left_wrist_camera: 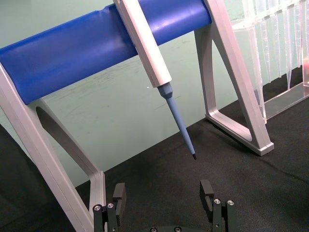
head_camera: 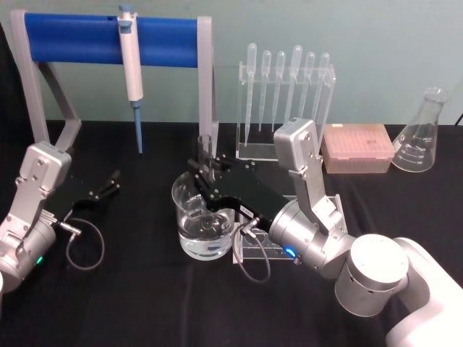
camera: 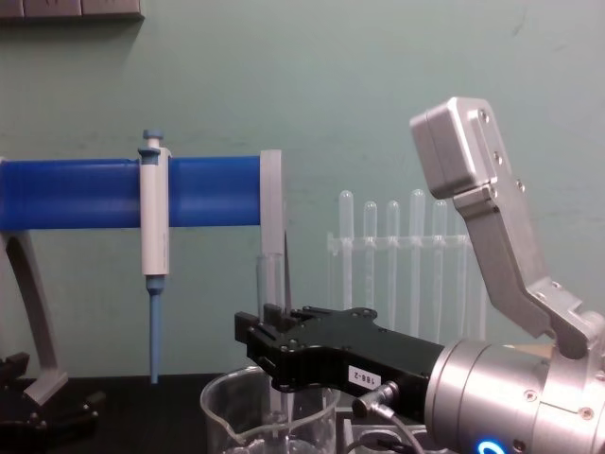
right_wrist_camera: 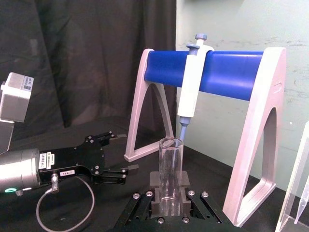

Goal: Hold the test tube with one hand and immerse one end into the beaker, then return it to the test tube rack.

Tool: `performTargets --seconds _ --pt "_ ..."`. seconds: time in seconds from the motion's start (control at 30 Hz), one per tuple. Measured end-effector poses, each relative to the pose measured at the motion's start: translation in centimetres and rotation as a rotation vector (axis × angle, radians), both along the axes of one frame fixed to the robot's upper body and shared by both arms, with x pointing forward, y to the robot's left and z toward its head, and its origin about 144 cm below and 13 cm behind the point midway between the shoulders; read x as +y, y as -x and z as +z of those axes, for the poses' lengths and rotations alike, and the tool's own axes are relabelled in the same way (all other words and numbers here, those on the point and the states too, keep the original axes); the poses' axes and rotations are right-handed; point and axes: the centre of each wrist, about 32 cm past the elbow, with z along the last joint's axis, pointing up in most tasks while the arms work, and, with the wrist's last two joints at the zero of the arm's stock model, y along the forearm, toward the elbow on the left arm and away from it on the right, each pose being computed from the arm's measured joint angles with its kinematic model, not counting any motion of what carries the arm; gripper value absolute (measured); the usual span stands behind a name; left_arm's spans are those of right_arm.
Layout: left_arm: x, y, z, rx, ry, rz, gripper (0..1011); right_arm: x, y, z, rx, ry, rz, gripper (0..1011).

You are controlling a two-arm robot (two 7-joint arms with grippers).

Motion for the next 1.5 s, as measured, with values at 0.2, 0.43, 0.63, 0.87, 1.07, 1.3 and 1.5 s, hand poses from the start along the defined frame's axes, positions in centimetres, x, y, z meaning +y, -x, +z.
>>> performTargets --seconds 0.2,0.43,0.63,0.87,1.07,1.3,1.5 --pt "0.00 0.00 0.00 0.000 0.000 0.000 1000 0.00 0.00 0.00 0.000 0.000 0.000 225" --pt "0.00 0.00 0.00 0.000 0.000 0.000 1000 0.00 0.00 0.00 0.000 0.000 0.000 225" --pt "0.00 0.00 0.00 0.000 0.000 0.000 1000 0.00 0.00 0.00 0.000 0.000 0.000 226" --pt "0.00 0.00 0.00 0.000 0.000 0.000 1000 0.00 0.00 0.00 0.000 0.000 0.000 225" --pt "0.00 0.00 0.00 0.000 0.000 0.000 1000 0.00 0.00 0.00 0.000 0.000 0.000 225" --pt "0.00 0.00 0.00 0.000 0.000 0.000 1000 0.00 0.00 0.00 0.000 0.000 0.000 225" --pt "0.00 0.00 0.00 0.000 0.000 0.000 1000 0.00 0.00 0.00 0.000 0.000 0.000 226"
